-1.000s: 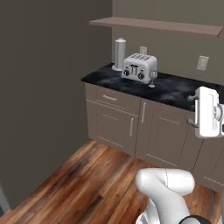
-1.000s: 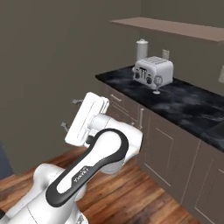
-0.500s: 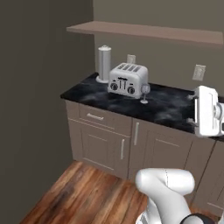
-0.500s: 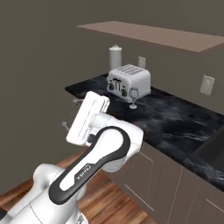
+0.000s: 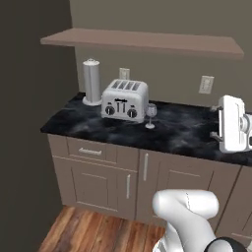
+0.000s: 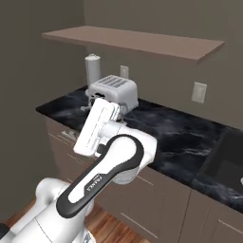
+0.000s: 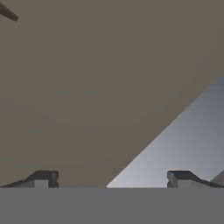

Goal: Retrieve the wine glasses from the counter and place one next to each plate.

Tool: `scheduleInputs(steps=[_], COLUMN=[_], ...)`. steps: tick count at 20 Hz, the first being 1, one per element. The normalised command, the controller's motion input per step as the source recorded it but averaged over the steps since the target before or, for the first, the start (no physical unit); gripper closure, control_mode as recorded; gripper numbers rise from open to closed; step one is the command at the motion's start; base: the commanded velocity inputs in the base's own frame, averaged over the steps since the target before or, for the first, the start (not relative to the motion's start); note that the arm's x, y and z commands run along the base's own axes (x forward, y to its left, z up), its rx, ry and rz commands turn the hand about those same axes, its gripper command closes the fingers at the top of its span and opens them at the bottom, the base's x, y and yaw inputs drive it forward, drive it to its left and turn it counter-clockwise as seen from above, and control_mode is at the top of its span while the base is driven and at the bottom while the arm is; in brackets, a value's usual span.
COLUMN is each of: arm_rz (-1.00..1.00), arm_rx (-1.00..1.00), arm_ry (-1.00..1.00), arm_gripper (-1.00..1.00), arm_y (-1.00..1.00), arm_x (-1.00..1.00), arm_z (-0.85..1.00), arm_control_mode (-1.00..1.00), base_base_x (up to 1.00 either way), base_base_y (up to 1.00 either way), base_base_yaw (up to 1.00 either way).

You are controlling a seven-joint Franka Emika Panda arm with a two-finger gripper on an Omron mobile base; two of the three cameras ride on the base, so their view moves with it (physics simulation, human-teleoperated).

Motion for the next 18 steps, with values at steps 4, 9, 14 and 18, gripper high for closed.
scheduleInputs(steps=[4, 9, 14, 18], arm_rz=[0.0, 0.0, 0.0, 0.0], arm_rx=[0.0, 0.0, 0.0, 0.0], arm_ry=[0.0, 0.0, 0.0, 0.0], arm_gripper=[-1.0, -1.0, -1.0, -1.0], arm_y=[0.0, 0.0, 0.0, 0.0], arm_x=[0.0, 0.0, 0.0, 0.0], arm_z=[0.0, 0.0, 0.0, 0.0], arm_control_mode=[1.0, 1.0, 1.0, 1.0], base_base_x=[0.2, 0.28, 0.06, 0.0], base_base_y=[0.69, 0.65, 0.4, 0.02], base_base_yaw=[-0.42, -0.48, -0.43, -0.23])
